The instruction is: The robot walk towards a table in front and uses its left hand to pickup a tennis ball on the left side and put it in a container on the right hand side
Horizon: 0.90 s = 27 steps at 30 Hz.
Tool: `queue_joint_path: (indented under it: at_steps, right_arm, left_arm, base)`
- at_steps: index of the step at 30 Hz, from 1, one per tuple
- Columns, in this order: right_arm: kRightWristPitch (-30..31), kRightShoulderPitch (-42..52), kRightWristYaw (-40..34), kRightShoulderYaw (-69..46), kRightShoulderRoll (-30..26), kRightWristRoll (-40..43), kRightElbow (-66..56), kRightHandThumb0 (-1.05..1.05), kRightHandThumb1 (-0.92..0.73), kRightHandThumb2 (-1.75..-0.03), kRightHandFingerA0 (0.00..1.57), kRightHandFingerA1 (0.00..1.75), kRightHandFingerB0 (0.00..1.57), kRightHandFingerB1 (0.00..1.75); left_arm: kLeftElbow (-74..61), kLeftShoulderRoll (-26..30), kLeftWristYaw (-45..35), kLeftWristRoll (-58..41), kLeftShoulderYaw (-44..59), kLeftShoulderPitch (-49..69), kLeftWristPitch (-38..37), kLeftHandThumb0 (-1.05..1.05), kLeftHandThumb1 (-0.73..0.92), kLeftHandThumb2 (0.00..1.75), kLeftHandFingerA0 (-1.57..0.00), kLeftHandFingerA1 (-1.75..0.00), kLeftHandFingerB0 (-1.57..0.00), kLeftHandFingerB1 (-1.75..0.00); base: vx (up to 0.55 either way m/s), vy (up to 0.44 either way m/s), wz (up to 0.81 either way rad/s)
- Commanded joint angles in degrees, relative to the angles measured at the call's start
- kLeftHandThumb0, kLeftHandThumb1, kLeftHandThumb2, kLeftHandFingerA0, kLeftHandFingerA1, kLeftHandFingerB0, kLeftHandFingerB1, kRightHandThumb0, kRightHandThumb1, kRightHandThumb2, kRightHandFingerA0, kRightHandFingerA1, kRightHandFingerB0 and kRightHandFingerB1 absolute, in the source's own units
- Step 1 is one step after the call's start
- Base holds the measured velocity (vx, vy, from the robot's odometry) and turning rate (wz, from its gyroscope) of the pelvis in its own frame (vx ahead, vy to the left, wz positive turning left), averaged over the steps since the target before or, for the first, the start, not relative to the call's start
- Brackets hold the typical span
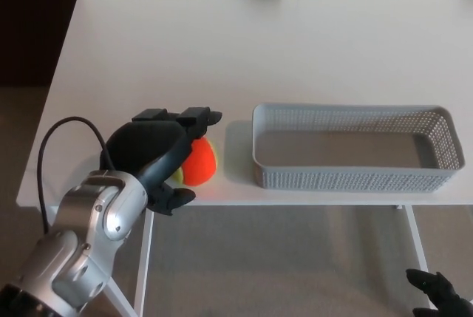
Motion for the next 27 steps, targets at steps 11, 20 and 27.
queue_joint_path:
  at_steps: [11,20,27]
  right_arm:
    - [0.00,0.81,-0.29,-0.83,-0.17,0.12,-0.50,-0.08,-0.62,-1.06,0.15,0.60,0.06,0.52]
    - [0.27,0.36,0.01,-0.87,-0.13,0.15,-0.91,-0.10,-0.63,-1.07,0.17,0.61,0.07,0.53]
    - [-0.28,-1.09,0.07,-1.32,-0.17,0.32,-0.57,-0.11,-0.62,-1.07,0.16,0.61,0.07,0.53]
  left_arm:
    - [2.87,-1.32,0.03,2.06,-1.14,0.04,-1.37,-0.25,0.46,0.56,-0.16,-0.35,-0.14,-0.29]
    - [6.70,-1.48,-0.37,4.05,-3.66,-1.67,-1.17,-0.21,0.55,0.58,-0.85,-1.20,-0.27,-0.31]
    - [9.22,-2.25,2.25,4.68,-3.14,-3.46,-1.12,-0.18,0.74,0.58,-0.60,-1.59,-0.67,-0.79]
  base:
    - [0.00,0.000,0.00]
    - [0.00,0.000,0.00]
    - [0.00,0.000,0.00]
